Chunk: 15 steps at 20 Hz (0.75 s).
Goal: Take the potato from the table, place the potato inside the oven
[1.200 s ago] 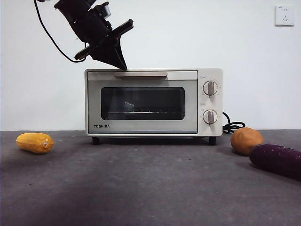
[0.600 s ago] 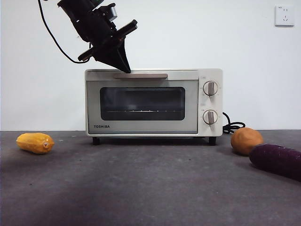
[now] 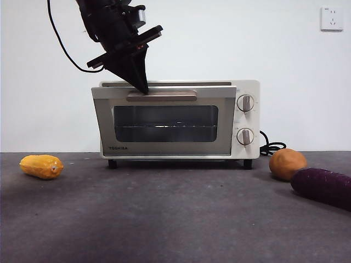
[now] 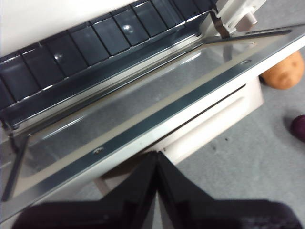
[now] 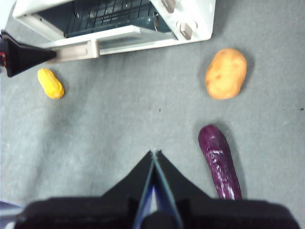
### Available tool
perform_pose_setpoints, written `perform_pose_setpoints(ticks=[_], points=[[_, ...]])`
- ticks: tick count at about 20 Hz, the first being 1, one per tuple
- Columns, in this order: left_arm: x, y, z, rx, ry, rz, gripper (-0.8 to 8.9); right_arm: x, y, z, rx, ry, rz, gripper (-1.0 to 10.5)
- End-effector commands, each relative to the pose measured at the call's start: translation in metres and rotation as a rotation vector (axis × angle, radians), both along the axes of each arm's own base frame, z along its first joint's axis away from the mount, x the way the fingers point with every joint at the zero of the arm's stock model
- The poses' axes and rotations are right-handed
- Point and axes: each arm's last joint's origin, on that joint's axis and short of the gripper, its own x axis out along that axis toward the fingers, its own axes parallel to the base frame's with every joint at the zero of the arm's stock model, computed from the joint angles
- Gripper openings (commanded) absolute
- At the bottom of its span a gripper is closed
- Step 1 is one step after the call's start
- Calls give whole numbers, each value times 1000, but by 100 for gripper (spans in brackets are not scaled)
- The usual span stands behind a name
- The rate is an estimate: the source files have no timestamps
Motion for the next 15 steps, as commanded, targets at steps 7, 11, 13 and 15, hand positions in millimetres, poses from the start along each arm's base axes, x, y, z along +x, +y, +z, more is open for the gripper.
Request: perform_pose_setpoints(ticks=[7, 11, 13, 15], points=[[-10, -32, -35, 134, 102, 9, -6, -2, 0, -1, -36, -3, 49, 0], [-15, -41, -40, 138, 130, 22, -7, -2, 0, -1, -41, -6, 55, 0], [-16, -44, -49, 179, 156, 26, -6, -2, 0, -1, -42, -7, 55, 0], [-16, -50, -59, 200, 180, 18, -7, -2, 0, -1, -43, -8, 57, 0]])
